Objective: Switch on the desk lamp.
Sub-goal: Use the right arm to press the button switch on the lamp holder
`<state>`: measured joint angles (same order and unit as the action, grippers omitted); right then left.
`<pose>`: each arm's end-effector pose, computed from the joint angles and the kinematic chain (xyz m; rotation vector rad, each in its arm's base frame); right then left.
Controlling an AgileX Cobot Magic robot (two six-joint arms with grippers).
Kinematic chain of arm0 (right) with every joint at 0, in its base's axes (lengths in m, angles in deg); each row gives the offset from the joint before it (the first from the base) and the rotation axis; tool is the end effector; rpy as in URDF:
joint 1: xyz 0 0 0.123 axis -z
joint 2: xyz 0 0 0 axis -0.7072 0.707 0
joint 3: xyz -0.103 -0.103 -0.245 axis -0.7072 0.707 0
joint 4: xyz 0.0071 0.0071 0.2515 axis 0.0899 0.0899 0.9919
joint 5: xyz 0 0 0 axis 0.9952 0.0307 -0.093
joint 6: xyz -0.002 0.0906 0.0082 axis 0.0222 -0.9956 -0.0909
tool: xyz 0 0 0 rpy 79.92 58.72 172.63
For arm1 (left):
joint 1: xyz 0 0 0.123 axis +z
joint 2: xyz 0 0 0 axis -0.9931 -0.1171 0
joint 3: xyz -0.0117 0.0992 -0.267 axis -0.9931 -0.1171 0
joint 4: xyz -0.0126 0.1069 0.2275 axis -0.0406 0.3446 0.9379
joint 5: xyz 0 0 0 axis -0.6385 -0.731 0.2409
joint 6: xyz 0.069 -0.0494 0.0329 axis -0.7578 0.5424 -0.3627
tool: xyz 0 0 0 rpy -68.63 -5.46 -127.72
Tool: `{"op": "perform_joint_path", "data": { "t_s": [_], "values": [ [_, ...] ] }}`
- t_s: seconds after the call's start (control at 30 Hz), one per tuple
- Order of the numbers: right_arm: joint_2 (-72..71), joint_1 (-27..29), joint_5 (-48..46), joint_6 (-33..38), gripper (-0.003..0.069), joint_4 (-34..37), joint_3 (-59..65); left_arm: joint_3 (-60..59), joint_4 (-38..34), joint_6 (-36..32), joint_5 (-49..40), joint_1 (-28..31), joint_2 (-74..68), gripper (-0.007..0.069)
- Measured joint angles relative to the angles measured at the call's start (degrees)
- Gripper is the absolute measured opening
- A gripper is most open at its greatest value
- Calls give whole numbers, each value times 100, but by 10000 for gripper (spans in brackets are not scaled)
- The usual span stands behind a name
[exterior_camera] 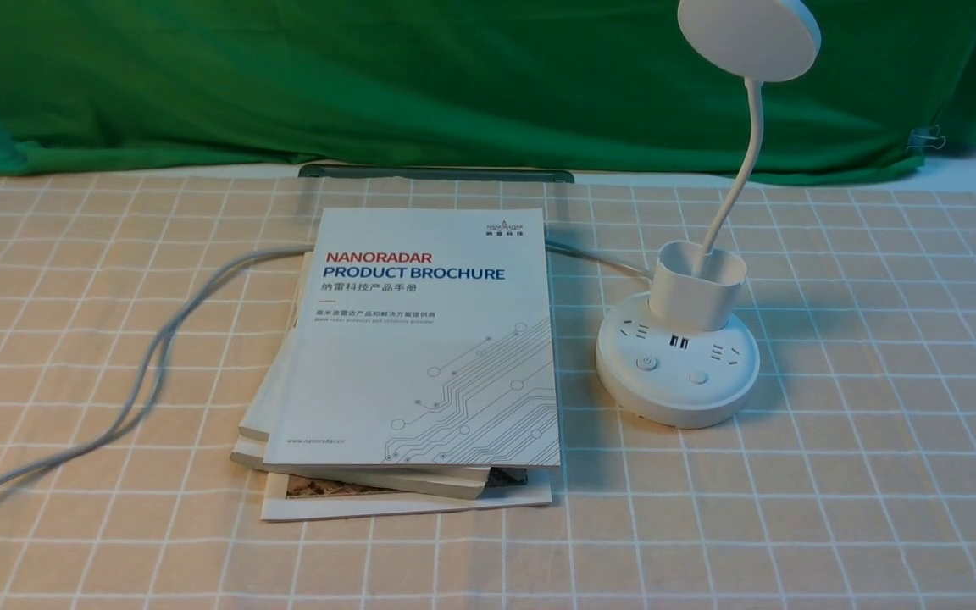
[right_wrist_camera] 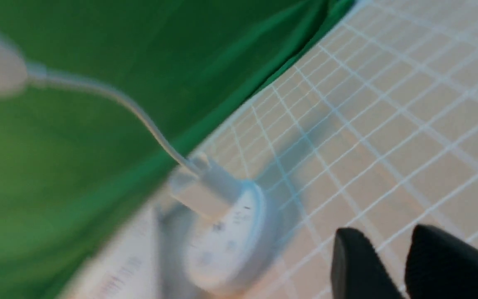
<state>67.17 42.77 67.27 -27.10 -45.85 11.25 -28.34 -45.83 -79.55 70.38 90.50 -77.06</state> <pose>0.0561 0.0026 0.1898 0.7658 1.5947 0.7221 0.0551 0.0064 0.1917 -0.1487 1.6984 0.0470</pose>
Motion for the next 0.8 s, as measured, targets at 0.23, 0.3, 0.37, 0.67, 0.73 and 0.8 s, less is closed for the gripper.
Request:
{"op": "perform_joint_path", "data": {
  "t_s": [0.23,0.3,0.37,0.67,0.73,0.8],
  "values": [
    [0,0,-6,-1545,245,-115,0,0,0,0,0,0,0,21],
    [0,0,-6,-1384,245,-115,0,0,0,0,0,0,0,21],
    [0,0,22,-744,245,-200,0,0,0,0,0,0,0,21],
    [479,-4,-24,2293,99,-250,-1043,0,0,0,0,0,0,21],
    [993,-4,-429,3697,38,-258,-1861,0,0,0,0,0,0,21],
    [1530,-4,-833,4680,29,-273,-2573,0,0,0,0,0,0,21]
  ]
}}
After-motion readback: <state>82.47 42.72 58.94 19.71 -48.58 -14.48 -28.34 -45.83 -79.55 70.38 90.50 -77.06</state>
